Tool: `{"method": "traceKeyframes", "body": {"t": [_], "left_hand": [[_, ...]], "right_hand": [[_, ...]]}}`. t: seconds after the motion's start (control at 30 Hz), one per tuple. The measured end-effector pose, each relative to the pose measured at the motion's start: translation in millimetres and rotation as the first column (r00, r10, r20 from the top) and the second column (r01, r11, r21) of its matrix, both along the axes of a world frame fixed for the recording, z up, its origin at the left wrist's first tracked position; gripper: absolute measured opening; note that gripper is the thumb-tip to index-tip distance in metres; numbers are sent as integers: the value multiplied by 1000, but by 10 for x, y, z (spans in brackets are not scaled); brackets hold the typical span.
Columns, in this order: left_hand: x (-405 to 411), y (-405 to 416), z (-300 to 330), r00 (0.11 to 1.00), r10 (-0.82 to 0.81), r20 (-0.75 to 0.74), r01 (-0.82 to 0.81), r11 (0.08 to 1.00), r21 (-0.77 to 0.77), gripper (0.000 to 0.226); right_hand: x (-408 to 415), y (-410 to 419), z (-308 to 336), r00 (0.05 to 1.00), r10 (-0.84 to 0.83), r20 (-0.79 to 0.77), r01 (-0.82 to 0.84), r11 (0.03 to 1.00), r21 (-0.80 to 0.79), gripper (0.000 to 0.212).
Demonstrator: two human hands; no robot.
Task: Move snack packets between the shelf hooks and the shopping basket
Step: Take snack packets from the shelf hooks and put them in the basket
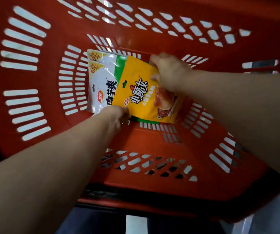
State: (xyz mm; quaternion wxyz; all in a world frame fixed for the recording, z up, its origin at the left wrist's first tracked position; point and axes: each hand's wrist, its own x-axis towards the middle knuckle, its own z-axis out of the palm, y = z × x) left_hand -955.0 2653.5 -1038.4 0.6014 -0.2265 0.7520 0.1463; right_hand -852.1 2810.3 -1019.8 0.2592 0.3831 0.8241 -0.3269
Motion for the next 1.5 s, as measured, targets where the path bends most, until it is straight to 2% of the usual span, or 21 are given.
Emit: {"method": "traceKeyframes", "body": {"t": [0.1,0.23,0.37,0.53,0.73,0.93,1.07,1.13,1.23,1.27,1.43,1.5], "left_hand": [[-9,-27,91,999,37,-21,-37,999,14,23],[-87,-83,312,985,67,-158,-46,990,136,16],[-192,-57,726,957,57,-284,41,943,330,28],[-424,117,1456,886,-104,-453,355,779,516,25],[-602,463,2393,786,-195,-586,583,549,599,28],[-664,896,3549,773,-141,-618,611,427,666,5],[-644,1184,4563,739,-119,-663,667,264,696,6],[-609,1299,5106,741,-112,-662,670,187,719,4],[-547,1436,6022,730,-101,-676,682,41,730,10],[-534,1463,6328,727,-91,-680,683,-1,730,9],[-355,1550,7779,766,-42,-642,624,-198,756,3],[-246,1549,8303,783,-29,-621,588,-291,755,2]], "right_hand": [[53,23,76,985,-153,-78,147,986,-79,18],[199,3,324,946,-317,-73,300,938,-175,23],[337,-25,695,915,-390,-107,372,915,-154,20],[450,-141,1246,817,-553,-164,527,831,-178,24],[526,-241,2012,650,-711,-270,680,702,-211,41],[643,-185,3250,534,-742,-404,738,643,-205,34],[714,-142,4237,386,-756,-528,790,567,-234,32],[773,-150,4793,355,-738,-573,807,551,-210,32],[847,-202,5714,253,-690,-678,833,512,-211,7],[854,-235,6036,224,-675,-703,843,496,-208,12],[969,-377,7460,136,-563,-815,897,419,-140,7],[1044,-444,7973,57,-531,-845,914,369,-170,5]]}}
